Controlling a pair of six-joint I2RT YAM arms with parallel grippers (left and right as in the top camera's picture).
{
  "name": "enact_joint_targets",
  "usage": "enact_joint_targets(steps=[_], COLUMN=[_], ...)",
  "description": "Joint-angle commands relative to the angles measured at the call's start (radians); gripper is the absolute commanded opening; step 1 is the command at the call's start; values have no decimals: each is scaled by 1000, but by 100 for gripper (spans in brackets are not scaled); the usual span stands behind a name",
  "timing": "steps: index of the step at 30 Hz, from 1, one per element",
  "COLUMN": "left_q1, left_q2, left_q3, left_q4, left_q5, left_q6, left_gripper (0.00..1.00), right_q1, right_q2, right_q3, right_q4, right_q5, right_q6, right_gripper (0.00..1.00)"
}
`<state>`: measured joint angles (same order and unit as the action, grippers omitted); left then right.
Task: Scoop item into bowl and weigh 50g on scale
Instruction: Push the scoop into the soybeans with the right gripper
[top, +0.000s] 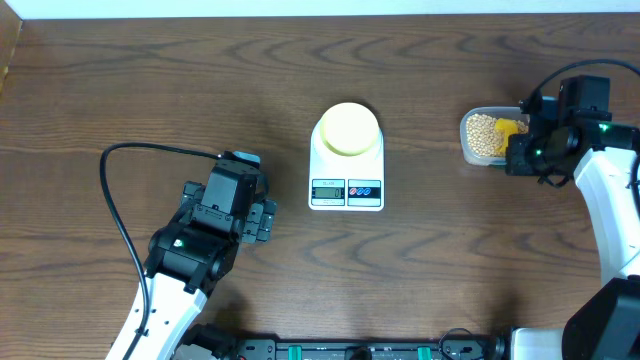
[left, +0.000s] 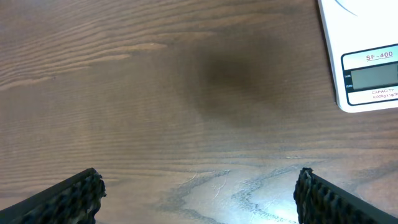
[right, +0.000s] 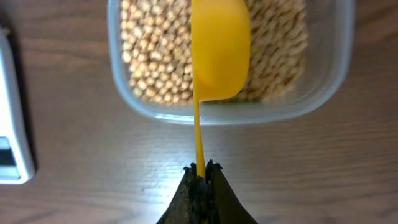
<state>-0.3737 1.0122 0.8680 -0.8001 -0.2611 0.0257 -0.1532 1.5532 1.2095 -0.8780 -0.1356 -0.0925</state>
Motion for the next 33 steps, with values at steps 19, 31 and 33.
enact_joint_targets(steps=[19, 31, 33], left_q1=[4, 4, 4], left_q2=[26, 26, 26], left_q3=[2, 2, 2], left_q4=[129, 137, 144], left_q5=[445, 459, 459], left_q6=[-2, -100, -119], left_gripper=[100, 100, 100], right_q1=[-10, -12, -12], right_q2=[5, 5, 5], right_q3=[-2, -39, -47], right_q4=[18, 23, 30], right_q5=[54, 46, 46], right_q6=[-26, -73, -74], right_gripper=[1, 1, 1])
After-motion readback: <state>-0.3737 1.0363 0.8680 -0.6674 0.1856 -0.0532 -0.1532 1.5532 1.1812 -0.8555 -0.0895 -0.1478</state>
